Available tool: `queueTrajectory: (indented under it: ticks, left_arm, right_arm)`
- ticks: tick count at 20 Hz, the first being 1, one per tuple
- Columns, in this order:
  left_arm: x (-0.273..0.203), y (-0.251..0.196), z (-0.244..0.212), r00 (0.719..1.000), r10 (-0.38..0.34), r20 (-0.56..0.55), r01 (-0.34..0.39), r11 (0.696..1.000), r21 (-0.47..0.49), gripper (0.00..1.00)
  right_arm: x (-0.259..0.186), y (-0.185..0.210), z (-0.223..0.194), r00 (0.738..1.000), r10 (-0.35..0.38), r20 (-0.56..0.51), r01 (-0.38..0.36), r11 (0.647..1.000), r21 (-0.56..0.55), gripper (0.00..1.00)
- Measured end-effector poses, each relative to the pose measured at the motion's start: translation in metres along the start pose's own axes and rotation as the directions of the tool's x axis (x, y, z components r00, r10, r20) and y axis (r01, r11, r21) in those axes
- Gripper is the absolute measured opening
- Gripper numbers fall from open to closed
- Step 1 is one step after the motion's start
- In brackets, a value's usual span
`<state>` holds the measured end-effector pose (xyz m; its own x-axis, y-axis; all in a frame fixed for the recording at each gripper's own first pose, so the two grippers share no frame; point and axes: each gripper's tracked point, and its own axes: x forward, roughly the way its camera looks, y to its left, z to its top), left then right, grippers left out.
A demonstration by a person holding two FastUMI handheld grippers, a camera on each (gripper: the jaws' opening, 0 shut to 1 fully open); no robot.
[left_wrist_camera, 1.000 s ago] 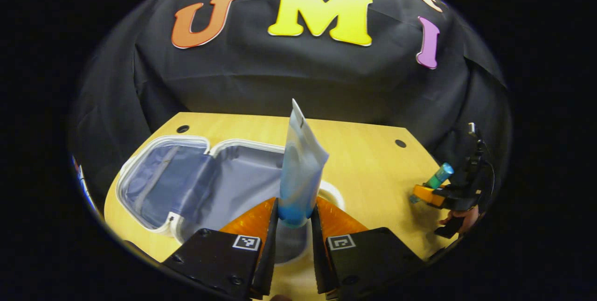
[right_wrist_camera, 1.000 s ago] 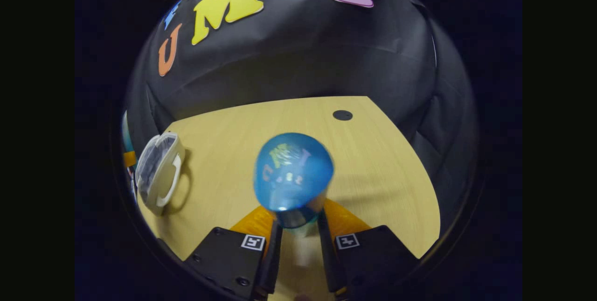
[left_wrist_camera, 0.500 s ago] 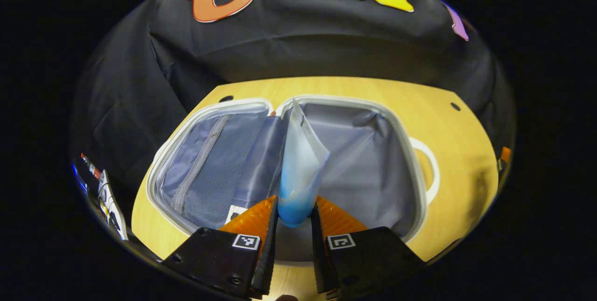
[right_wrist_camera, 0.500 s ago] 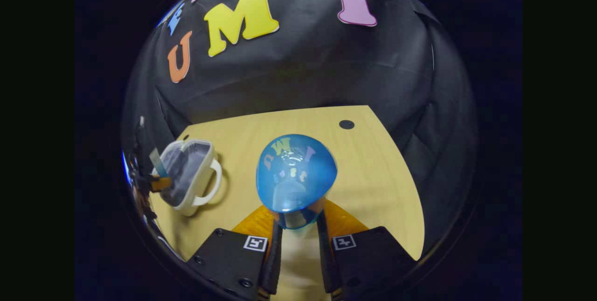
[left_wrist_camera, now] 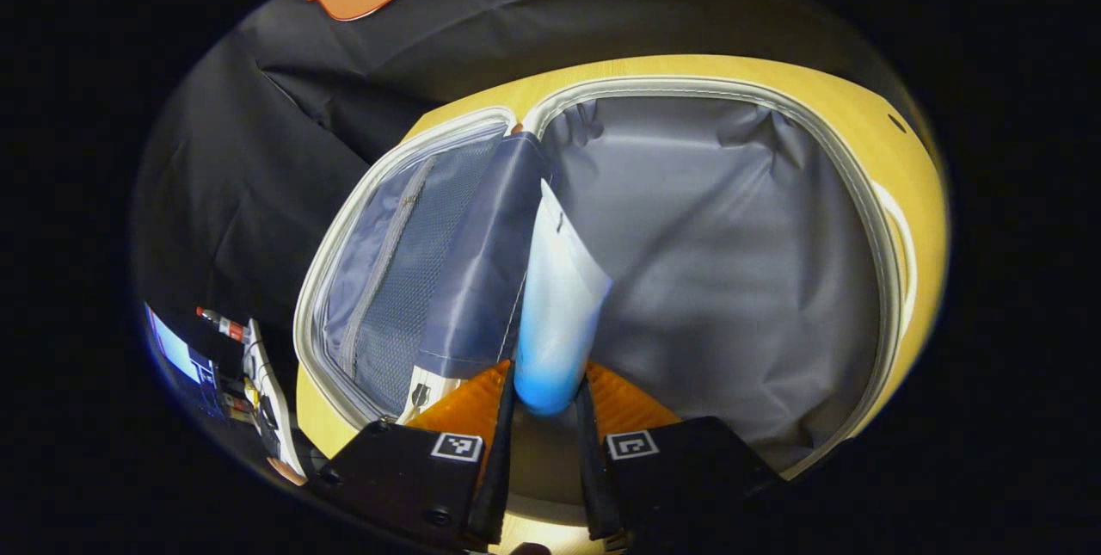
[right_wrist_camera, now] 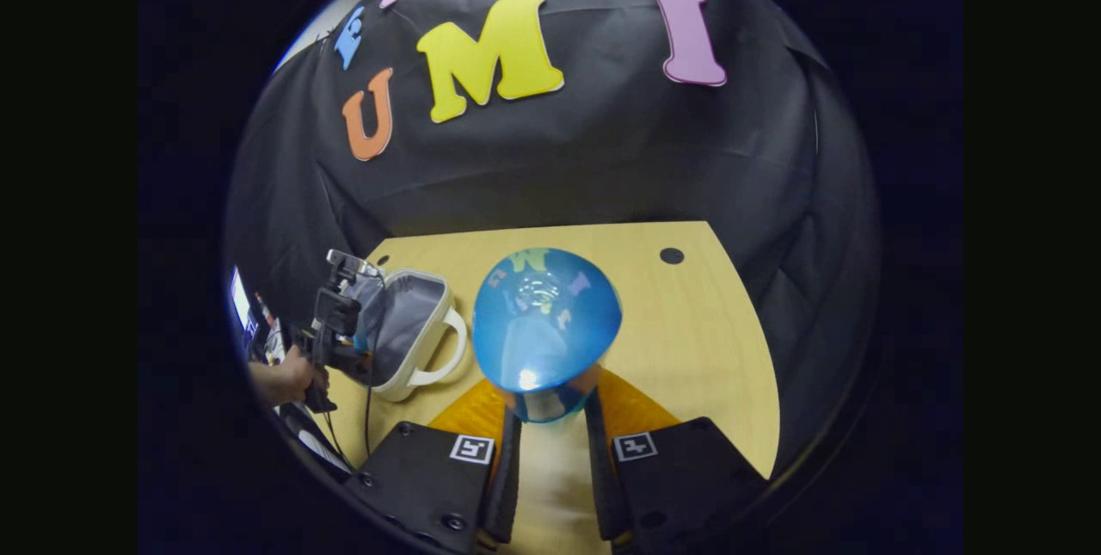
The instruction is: First open the suitcase, pack the skin care products into it, and then close the suitcase.
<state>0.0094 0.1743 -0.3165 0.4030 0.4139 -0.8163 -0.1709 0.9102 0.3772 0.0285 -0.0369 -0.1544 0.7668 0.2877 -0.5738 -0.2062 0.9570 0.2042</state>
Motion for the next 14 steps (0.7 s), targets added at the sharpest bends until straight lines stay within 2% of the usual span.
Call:
queueTrajectory:
  ticks: [4, 6, 7, 8, 11, 14]
  left_arm:
    - [0.005, 0.001, 0.004, 0.994, 0.066, -0.088, -0.062, 0.997, 0.042, 0.39]
    - [0.005, -0.001, 0.007, 0.993, 0.062, -0.103, -0.059, 0.998, 0.036, 0.40]
    - [0.005, -0.002, 0.006, 0.992, 0.060, -0.113, -0.058, 0.998, 0.025, 0.46]
    - [0.006, -0.002, 0.007, 0.992, 0.055, -0.116, -0.052, 0.998, 0.026, 0.42]
    - [0.005, -0.003, 0.007, 0.992, 0.054, -0.115, -0.049, 0.998, 0.042, 0.44]
    - [0.005, -0.007, 0.008, 0.996, 0.018, -0.090, -0.016, 1.000, 0.027, 0.47]
  right_arm:
    - [-0.010, -0.001, -0.011, 1.000, 0.024, -0.016, -0.023, 0.999, 0.029, 0.34]
    - [-0.016, -0.005, -0.021, 0.999, 0.033, -0.027, -0.031, 0.998, 0.052, 0.34]
    - [-0.018, -0.007, -0.024, 0.999, 0.030, -0.031, -0.028, 0.998, 0.061, 0.34]
    - [-0.020, -0.011, -0.027, 0.999, 0.025, -0.030, -0.023, 0.998, 0.063, 0.34]
    - [-0.025, -0.018, -0.031, 1.000, 0.011, -0.022, -0.009, 0.998, 0.060, 0.31]
    - [-0.028, -0.012, -0.030, 1.000, 0.017, -0.008, -0.017, 0.999, 0.042, 0.34]
